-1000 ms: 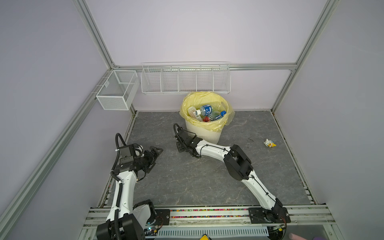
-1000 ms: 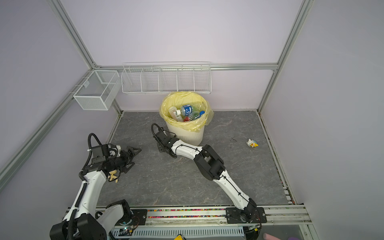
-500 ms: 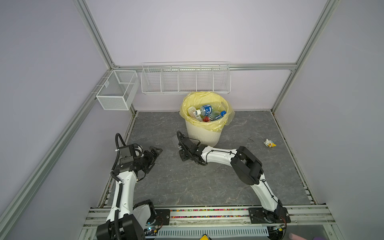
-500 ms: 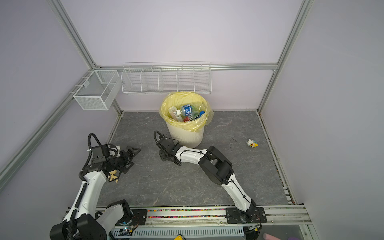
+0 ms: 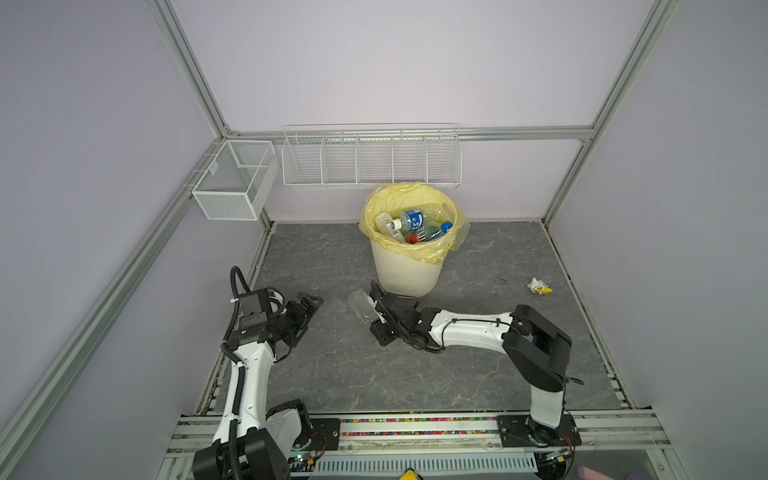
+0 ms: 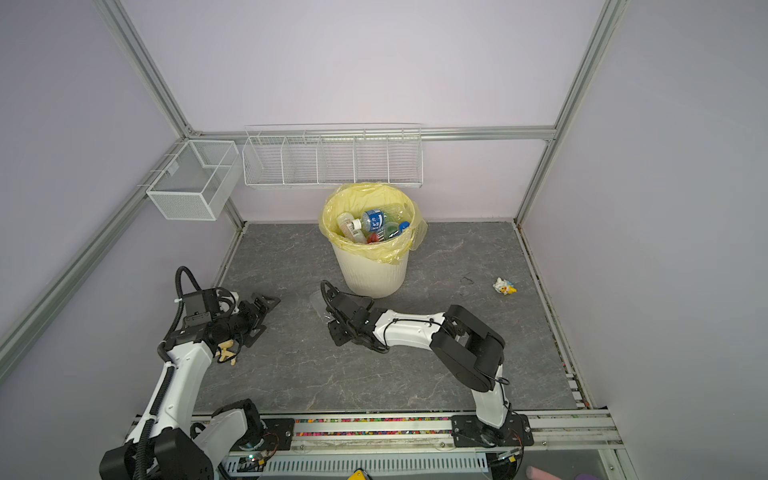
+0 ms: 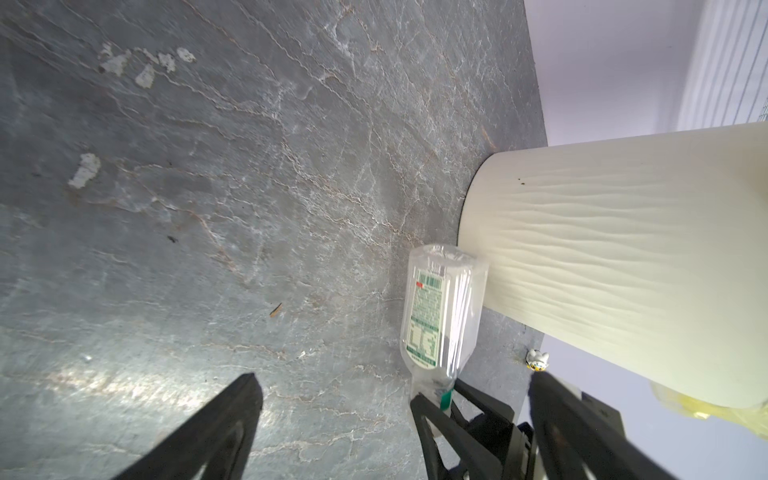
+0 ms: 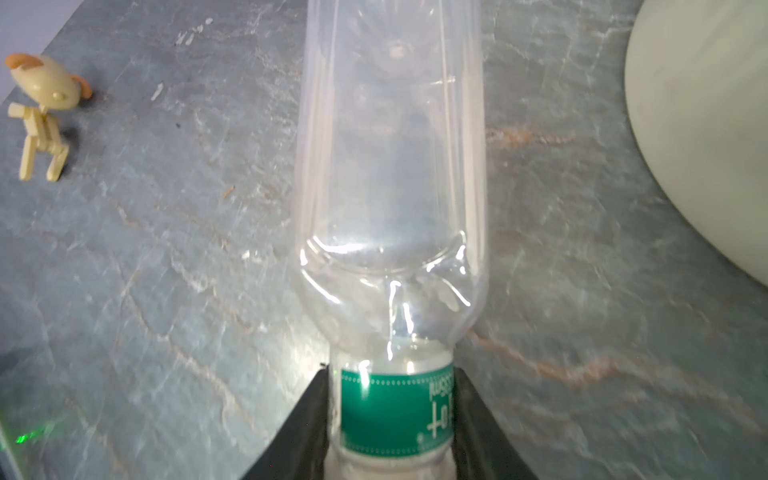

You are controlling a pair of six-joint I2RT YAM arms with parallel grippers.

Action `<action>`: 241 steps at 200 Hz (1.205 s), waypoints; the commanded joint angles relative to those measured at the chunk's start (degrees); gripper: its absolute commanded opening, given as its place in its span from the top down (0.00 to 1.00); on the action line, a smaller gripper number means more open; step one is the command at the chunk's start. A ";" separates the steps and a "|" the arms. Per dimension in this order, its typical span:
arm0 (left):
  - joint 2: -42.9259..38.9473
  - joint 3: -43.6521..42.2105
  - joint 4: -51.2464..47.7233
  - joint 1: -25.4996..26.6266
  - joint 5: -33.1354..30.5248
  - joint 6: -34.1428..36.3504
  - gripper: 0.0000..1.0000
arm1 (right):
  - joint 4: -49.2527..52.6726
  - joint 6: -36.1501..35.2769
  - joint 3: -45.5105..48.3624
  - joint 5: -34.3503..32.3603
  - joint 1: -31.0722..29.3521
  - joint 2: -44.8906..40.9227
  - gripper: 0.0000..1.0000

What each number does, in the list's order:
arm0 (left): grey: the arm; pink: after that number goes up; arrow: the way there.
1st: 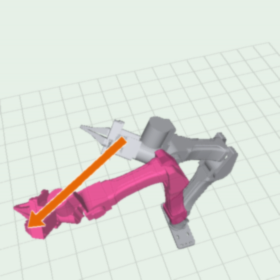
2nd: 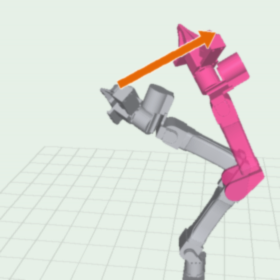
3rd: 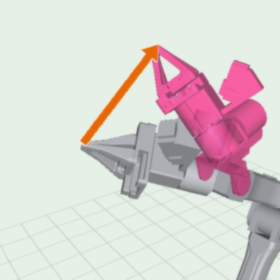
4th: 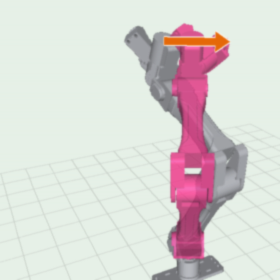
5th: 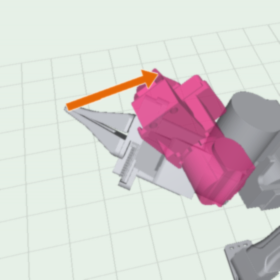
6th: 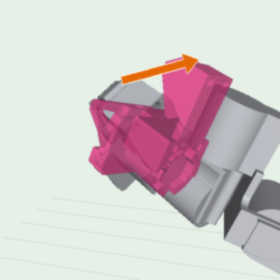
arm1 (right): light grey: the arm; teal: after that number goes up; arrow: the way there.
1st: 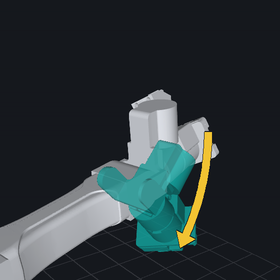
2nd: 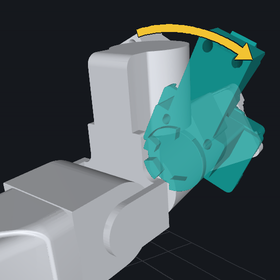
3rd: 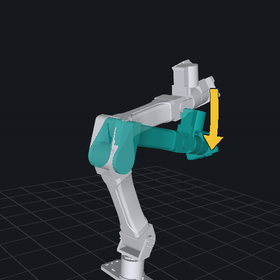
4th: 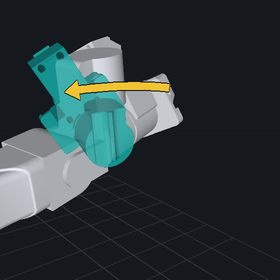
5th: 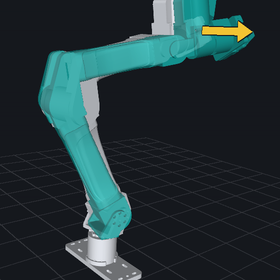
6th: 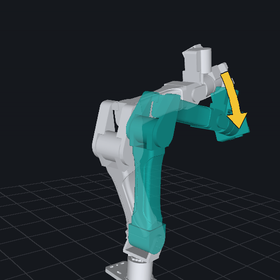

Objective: Throw the plastic bottles in the bin
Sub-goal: 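Pull the green-capped bottle back and lift it toward the bin with the right gripper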

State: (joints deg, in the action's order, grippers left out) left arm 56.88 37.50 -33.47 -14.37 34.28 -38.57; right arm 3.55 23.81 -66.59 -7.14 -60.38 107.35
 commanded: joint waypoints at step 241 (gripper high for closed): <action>-1.34 -6.07 3.86 -0.39 1.93 0.76 0.00 | 33.52 6.51 17.17 -16.60 10.38 -59.80 0.80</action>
State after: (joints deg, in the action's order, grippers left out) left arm 55.55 31.90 -29.89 -14.37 35.00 -38.72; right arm 33.52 31.59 -44.71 -23.55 -50.39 48.73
